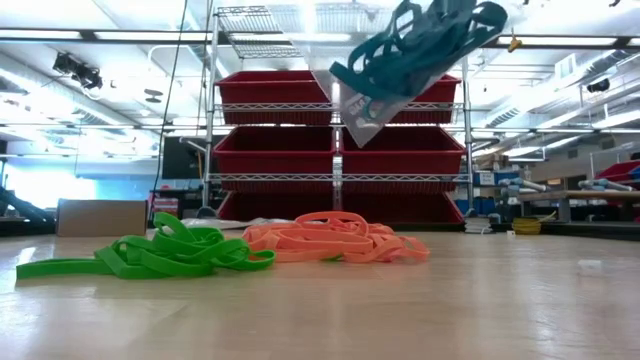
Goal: Sort rubber bands
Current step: Close the transparent zip bag
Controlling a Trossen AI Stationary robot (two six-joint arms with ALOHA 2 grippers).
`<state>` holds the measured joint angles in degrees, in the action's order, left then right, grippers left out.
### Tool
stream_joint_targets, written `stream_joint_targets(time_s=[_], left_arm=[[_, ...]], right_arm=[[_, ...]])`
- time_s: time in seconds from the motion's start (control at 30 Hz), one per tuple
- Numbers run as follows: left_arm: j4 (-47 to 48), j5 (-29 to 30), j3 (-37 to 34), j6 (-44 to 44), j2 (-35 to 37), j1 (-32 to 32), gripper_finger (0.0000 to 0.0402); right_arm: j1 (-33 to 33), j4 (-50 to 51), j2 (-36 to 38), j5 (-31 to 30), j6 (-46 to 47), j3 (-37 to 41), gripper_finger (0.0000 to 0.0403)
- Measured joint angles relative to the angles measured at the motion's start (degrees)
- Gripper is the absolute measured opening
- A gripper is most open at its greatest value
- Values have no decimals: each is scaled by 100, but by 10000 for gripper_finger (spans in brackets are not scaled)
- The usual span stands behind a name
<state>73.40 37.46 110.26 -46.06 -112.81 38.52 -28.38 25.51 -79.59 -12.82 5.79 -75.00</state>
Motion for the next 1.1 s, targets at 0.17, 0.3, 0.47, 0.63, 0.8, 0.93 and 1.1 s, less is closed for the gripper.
stream_joint_targets(time_s=[0.17, 0.3, 0.47, 0.63, 0.8, 0.93, 1.1], left_arm=[[-15, 158, -3, 76, 0, 79, 59], [-19, 246, -3, 104, 0, 88, 39], [-24, 540, -3, 199, -7, 92, 6], [-22, 562, -3, 227, -7, 92, 3], [-15, 859, -3, 68, -7, 91, 5], [54, 1105, -3, 50, -7, 87, 35], [246, 911, -3, -46, -4, 81, 78]], right_arm=[[-2, -6, 4, 2, 5, 0, 0], [-2, -7, 4, 0, 5, 0, 0], [-1, -5, 4, 0, 5, 0, 0], [-2, 1, 4, -1, 10, 0, 0], [27, 12, 4, -200, 8, 0, 0], [149, 88, 4, -201, 33, 0, 0], [258, 201, 4, -342, 68, 0, 0]])
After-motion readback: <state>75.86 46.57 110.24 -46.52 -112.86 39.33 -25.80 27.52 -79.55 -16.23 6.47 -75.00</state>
